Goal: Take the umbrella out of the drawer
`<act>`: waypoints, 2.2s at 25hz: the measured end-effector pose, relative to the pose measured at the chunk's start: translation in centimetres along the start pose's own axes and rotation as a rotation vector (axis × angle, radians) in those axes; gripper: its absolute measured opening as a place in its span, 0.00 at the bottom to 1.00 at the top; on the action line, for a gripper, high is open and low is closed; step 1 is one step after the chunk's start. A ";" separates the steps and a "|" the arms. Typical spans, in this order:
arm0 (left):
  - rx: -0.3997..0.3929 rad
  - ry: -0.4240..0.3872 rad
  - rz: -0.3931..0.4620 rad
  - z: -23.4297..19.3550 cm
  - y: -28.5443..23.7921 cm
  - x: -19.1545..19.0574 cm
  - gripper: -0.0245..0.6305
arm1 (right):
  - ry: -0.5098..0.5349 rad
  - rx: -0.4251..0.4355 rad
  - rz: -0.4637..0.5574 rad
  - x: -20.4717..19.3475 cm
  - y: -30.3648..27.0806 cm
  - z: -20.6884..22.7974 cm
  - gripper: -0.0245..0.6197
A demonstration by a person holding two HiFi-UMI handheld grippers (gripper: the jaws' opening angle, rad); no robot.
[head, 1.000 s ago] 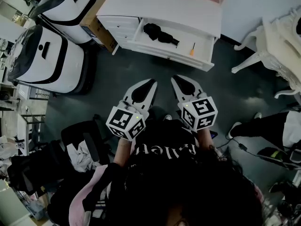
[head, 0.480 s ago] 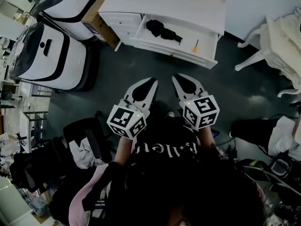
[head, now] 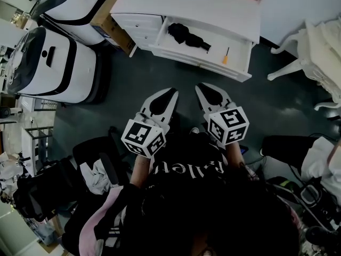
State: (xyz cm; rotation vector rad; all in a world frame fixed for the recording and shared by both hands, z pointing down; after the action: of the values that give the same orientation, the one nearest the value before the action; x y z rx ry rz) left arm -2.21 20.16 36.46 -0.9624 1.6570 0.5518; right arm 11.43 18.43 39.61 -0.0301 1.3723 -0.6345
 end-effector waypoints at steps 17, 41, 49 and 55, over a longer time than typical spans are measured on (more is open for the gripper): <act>-0.084 0.009 -0.024 -17.0 -3.6 5.7 0.08 | -0.005 -0.075 -0.028 6.5 -15.8 -1.1 0.14; -0.226 0.055 -0.091 -31.3 -7.2 7.8 0.08 | -0.045 -0.263 -0.091 8.5 -28.1 0.7 0.14; -0.200 0.068 -0.100 -31.6 -10.2 7.6 0.08 | 0.036 -0.275 -0.188 6.8 -31.3 6.4 0.14; -0.119 0.094 -0.089 -33.7 -13.1 8.0 0.08 | 0.209 -0.214 -0.349 4.5 -35.9 11.1 0.14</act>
State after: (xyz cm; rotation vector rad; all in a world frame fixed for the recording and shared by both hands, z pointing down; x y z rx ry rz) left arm -11.30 -15.48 40.56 -1.1590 1.6702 0.5574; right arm 7.39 -17.22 51.66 -0.3916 1.6503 -0.7945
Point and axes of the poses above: the fingertips, and each gripper's own axes: y backward along the fingers, z to its right, x out of its top, the point moved 5 cm from there along y, backward along the fingers, and after that the axes turned 11 degrees about -x, right-handed, at the moved point
